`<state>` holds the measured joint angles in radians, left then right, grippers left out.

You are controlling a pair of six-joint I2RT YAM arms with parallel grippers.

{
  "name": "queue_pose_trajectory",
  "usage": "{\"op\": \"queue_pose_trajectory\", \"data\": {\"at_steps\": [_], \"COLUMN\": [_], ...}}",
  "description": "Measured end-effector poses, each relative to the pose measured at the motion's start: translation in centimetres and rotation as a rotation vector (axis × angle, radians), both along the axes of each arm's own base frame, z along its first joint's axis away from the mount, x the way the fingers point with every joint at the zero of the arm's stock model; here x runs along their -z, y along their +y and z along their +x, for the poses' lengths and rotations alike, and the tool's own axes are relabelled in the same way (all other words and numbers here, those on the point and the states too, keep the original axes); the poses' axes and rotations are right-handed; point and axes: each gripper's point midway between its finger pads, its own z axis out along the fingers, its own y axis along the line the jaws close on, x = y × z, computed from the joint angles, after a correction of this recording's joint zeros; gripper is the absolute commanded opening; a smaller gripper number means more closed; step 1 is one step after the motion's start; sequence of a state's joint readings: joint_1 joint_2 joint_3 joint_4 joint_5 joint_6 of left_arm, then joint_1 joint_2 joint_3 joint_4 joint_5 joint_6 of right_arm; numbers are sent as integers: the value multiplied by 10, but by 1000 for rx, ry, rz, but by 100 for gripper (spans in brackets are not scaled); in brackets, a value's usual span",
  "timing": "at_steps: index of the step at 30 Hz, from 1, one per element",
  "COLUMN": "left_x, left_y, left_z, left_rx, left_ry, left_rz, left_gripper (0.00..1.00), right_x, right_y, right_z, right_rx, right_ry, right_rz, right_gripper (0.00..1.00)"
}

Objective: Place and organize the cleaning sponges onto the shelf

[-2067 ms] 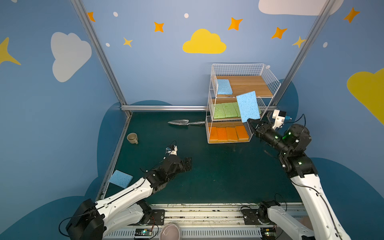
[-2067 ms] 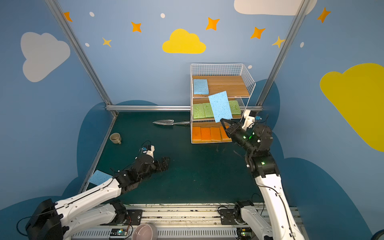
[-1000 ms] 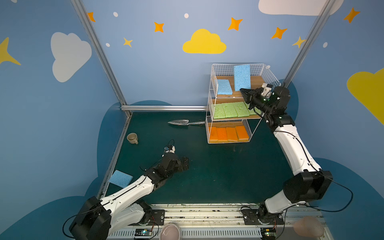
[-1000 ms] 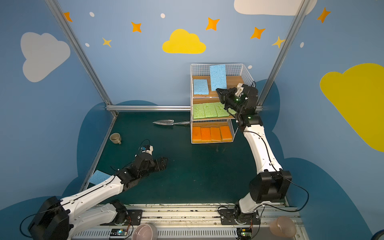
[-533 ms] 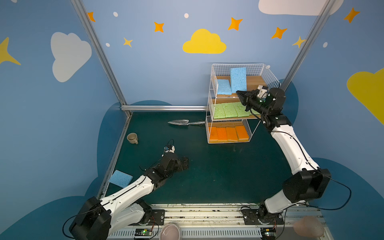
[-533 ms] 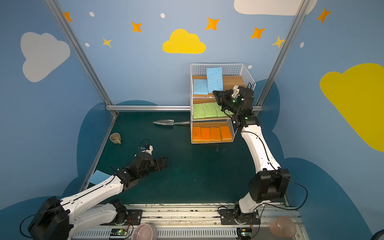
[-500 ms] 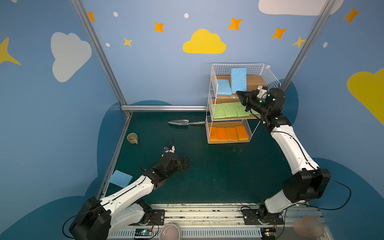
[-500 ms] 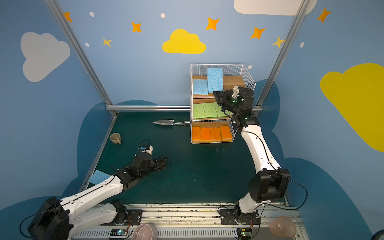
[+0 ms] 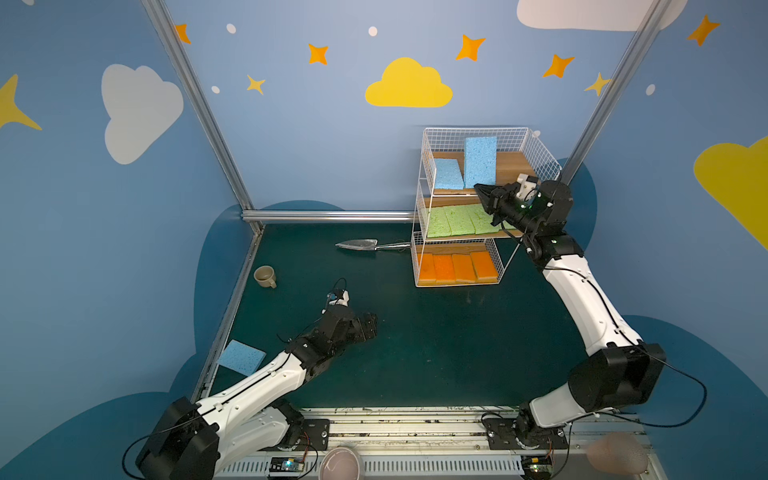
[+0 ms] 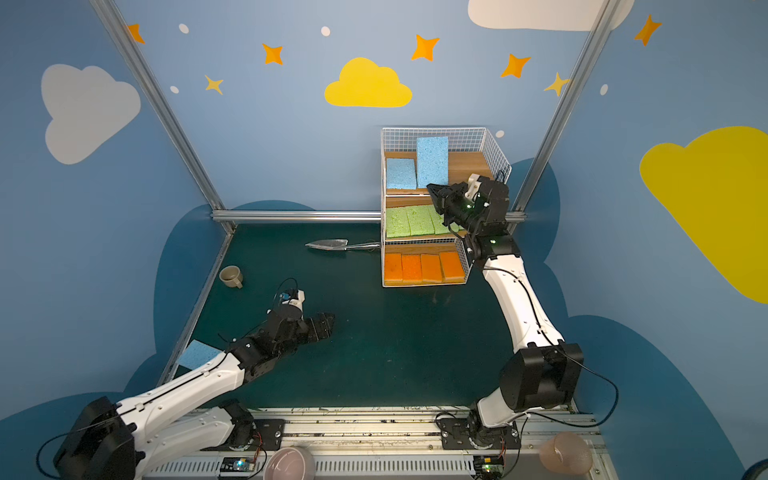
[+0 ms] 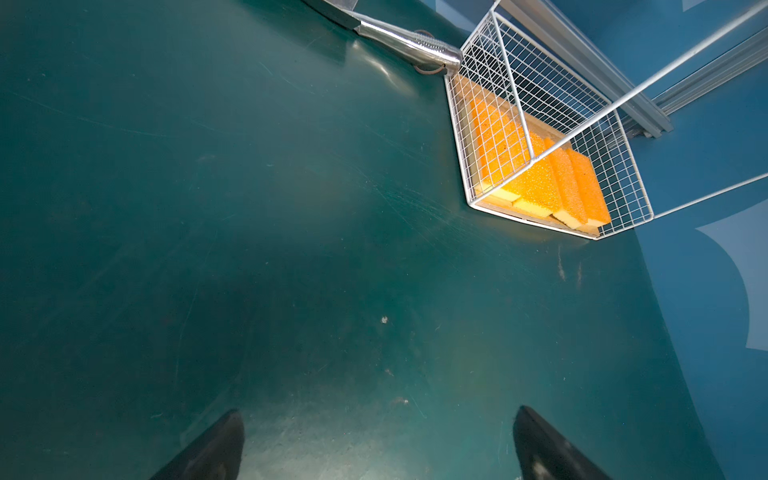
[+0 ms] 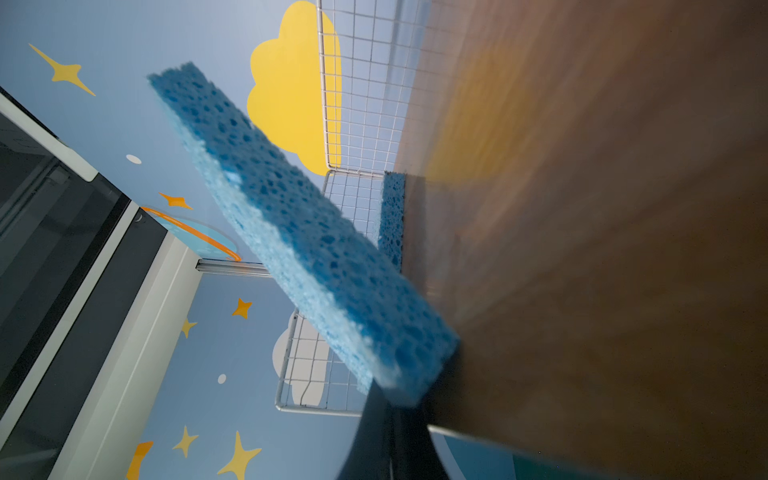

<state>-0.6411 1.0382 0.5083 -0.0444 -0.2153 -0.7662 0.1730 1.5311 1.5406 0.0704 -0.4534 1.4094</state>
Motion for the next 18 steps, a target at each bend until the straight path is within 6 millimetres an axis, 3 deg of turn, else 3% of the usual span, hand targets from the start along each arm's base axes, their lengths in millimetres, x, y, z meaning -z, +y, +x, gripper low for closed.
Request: {"op": "queue_pose_trajectory", "data": {"at_steps": [4,11,18], "left_x": [0,-1,-5], "left_y": [0,1,1], "left_z": [0,0,0], "left_rx": [-1,-2,-4], "left_ry": [0,-4,-16], "left_rz": [0,-3,-10], "left_gripper": [100,100,100], "right_x": [0,-3,-8], "right_y": [0,0,0], "right_z": [0,-1,-1], "right_rx": [0,-3,-6], "right_ry": [-1,-12,-31], "right_rz": [0,2,5], "right_gripper": [0,22,29]}}
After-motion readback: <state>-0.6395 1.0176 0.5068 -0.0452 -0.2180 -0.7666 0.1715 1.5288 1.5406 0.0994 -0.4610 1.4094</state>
